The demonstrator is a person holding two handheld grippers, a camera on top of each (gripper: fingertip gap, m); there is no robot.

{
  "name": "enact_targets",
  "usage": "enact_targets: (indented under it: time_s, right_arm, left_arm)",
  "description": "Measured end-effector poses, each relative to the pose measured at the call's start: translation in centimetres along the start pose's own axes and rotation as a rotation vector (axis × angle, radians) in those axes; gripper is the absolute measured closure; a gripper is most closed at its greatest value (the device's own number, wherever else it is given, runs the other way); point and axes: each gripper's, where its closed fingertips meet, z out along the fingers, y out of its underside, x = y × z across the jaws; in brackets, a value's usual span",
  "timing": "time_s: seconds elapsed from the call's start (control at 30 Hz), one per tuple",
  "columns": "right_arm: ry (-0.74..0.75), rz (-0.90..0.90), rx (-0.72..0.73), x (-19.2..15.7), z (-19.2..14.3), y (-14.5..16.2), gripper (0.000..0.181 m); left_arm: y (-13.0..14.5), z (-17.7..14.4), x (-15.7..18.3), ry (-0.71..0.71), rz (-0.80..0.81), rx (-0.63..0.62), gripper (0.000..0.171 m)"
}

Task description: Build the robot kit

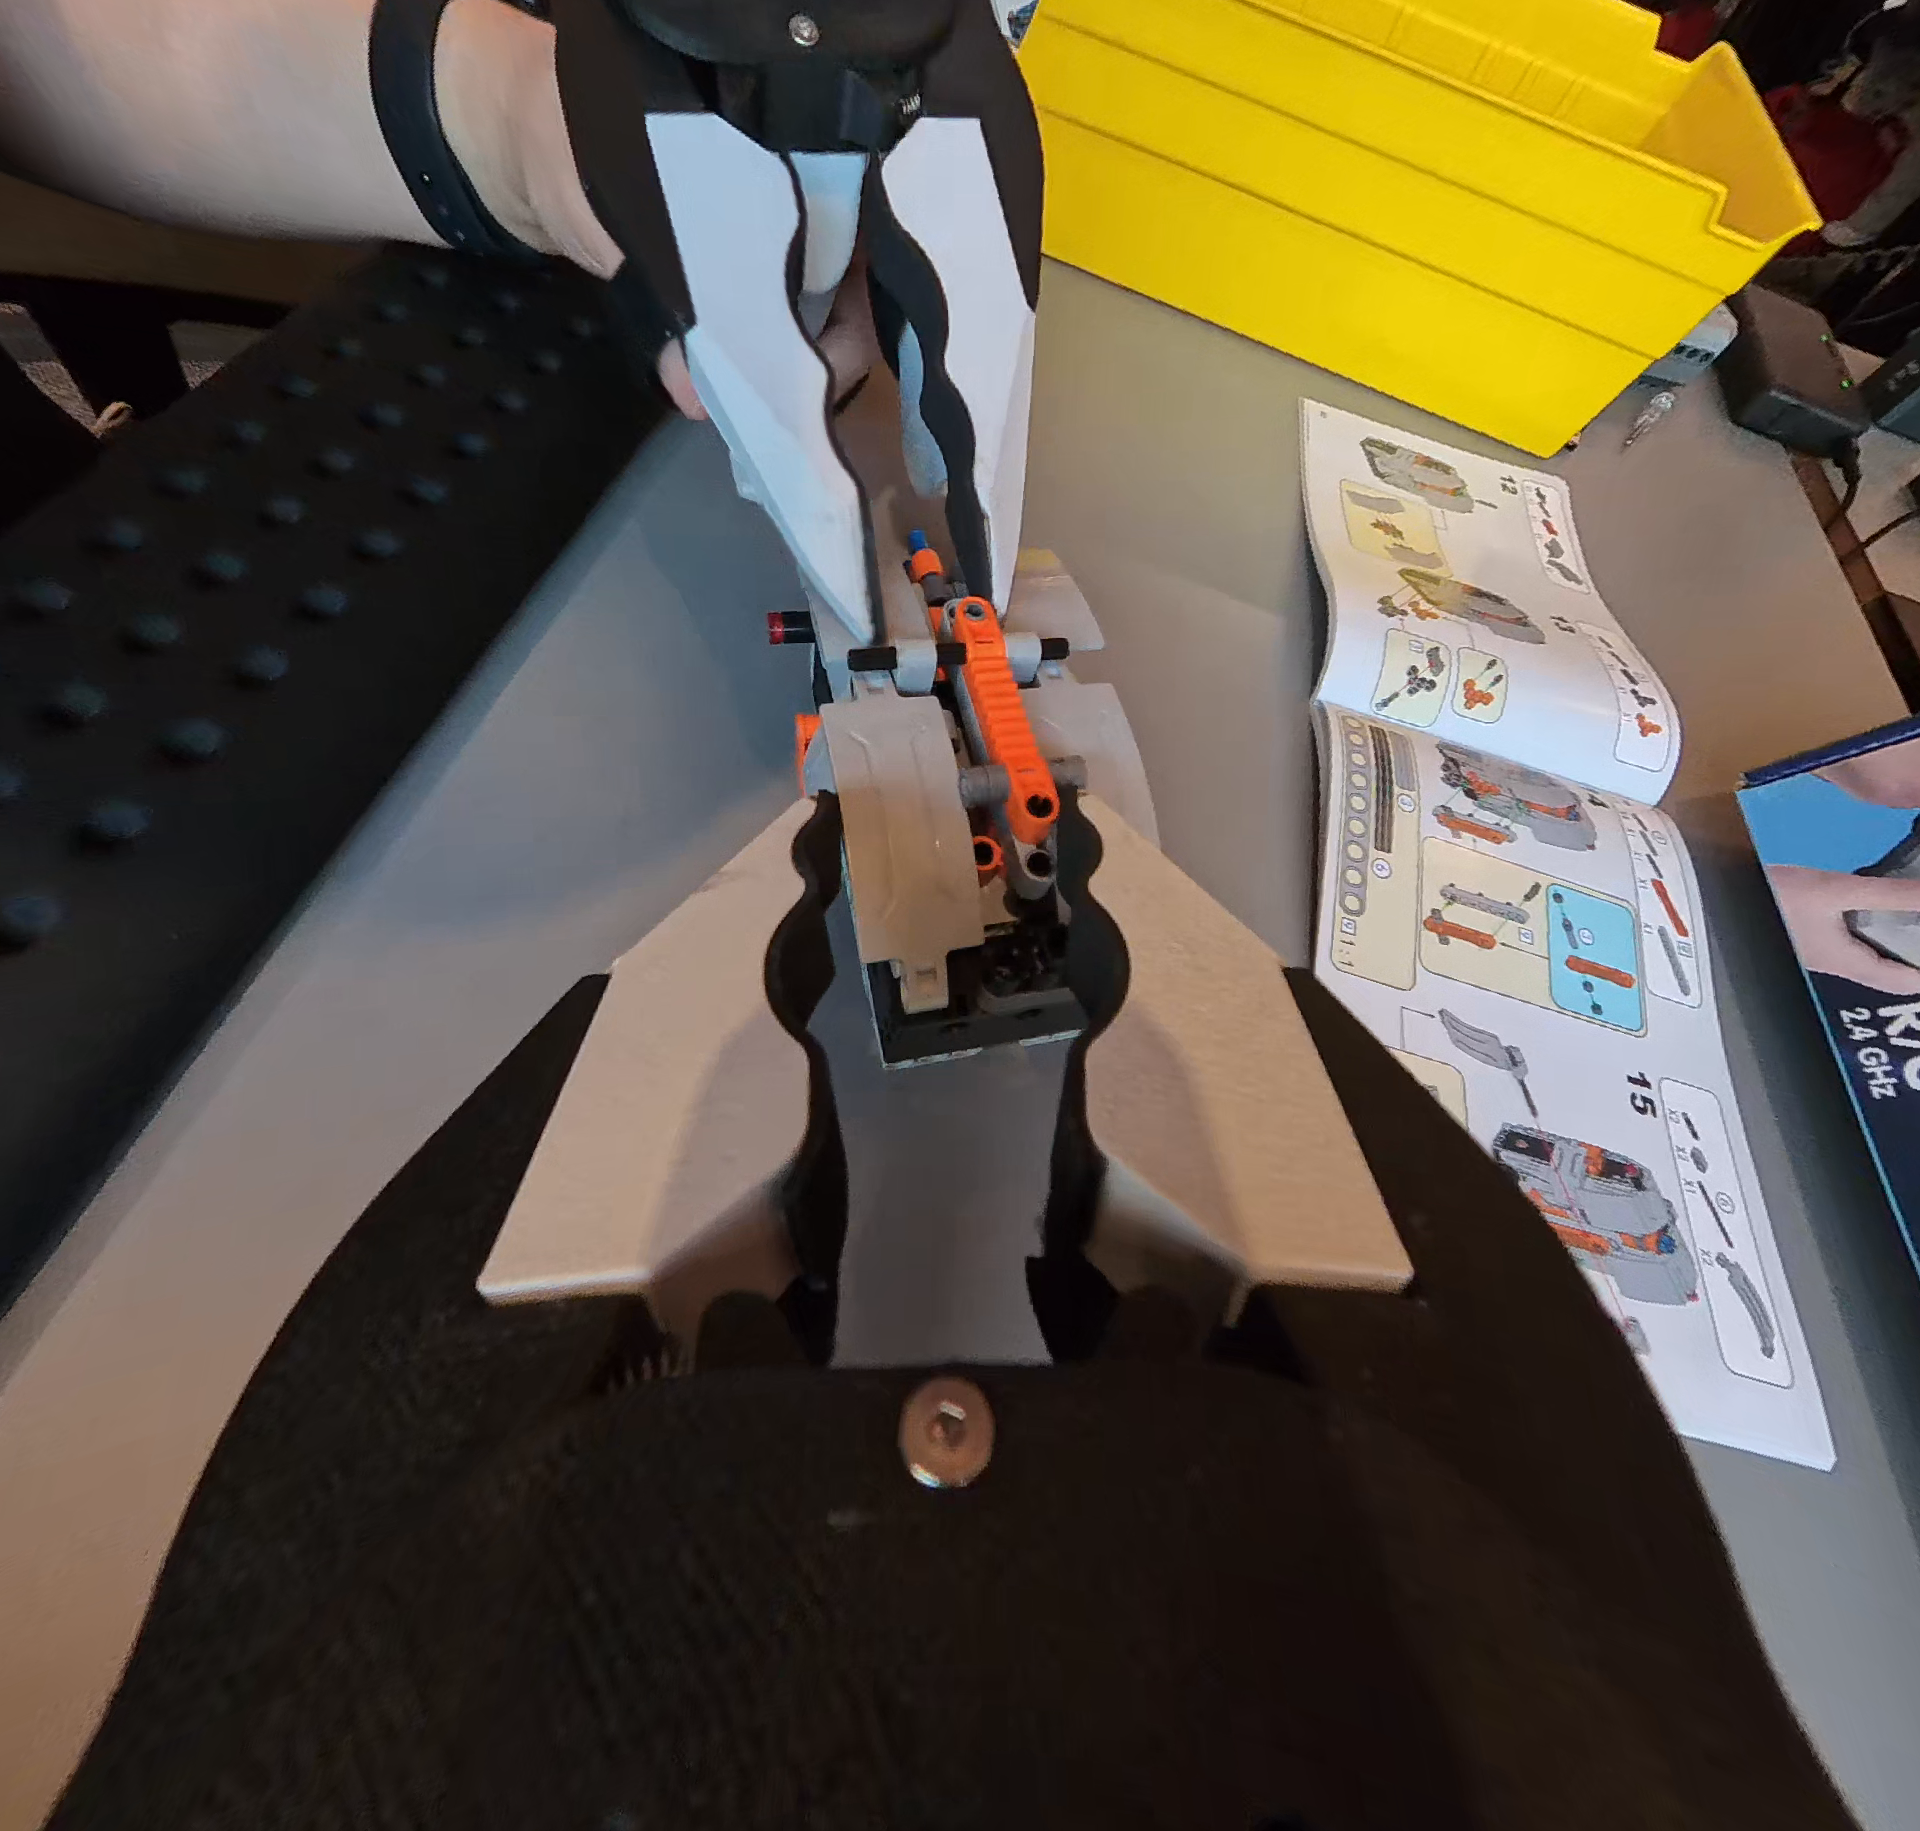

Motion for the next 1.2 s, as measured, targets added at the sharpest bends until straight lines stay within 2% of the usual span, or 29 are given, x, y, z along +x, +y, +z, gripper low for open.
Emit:
enact_targets:
  time_s: [0.1, 0.2, 0.27, 0.37, 0.47, 0.5, 0.57, 0.67, 0.8, 0.87, 0.97, 1.2]
  right_arm:
    - [0.01, 0.006, 0.001, -0.2, 0.0, -0.1, 0.14]
    - [0.017, 0.025, 0.009, -0.5, -0.1, 0.1, 0.131]
    - [0.026, 0.018, 0.006, -0.6, -0.4, 0.5, 0.143]
    - [0.019, 0.023, 0.007, -0.9, -0.7, 0.4, 0.143]
    - [0.026, 0.02, 0.022, -1.2, -1.0, 0.1, 0.125]
    - [0.026, 0.021, 0.017, -1.3, -1.2, 0.2, 0.124]
    - [0.032, 0.024, 0.003, -1.1, -1.6, 0.8, 0.13]
    - [0.026, 0.04, 0.047, -1.1, -2.2, 0.6, 0.149]
    - [-0.004, 0.019, 0.09, -1.6, -3.1, -0.6, 0.181]
    - [0.013, 0.024, 0.07, -1.5, -3.1, -0.4, 0.181]
    - [-0.015, 0.041, -0.046, -1.9, -2.2, 1.5, 0.181]
    - [-0.015, 0.045, -0.033, -1.9, -1.9, 1.4, 0.181]
  left_arm:
    - [0.0, -0.1, -0.1, 0.012, -0.003, 0.022, 0.152]
    - [0.0, -0.2, 0.1, 0.038, -0.008, 0.052, 0.151]
    - [0.0, -0.2, 0.5, 0.064, -0.003, 0.063, 0.146]
    - [0.0, -0.1, 0.8, 0.082, 0.011, 0.068, 0.147]
    - [-0.1, -0.1, 0.9, 0.08, 0.017, 0.07, 0.147]
    - [-0.1, -0.1, 0.9, 0.083, 0.018, 0.071, 0.147]
    - [-0.1, -0.2, 0.9, 0.086, 0.017, 0.072, 0.147]
    - [-0.1, -0.2, 0.9, 0.087, 0.016, 0.073, 0.146]
    - [-0.1, -0.2, 0.9, 0.086, 0.018, 0.074, 0.147]
    - [-0.1, -0.2, 0.9, 0.085, 0.019, 0.074, 0.147]
    - [-0.1, -0.2, 0.9, 0.085, 0.018, 0.074, 0.147]
    - [-0.1, -0.2, 0.9, 0.087, 0.011, 0.075, 0.147]
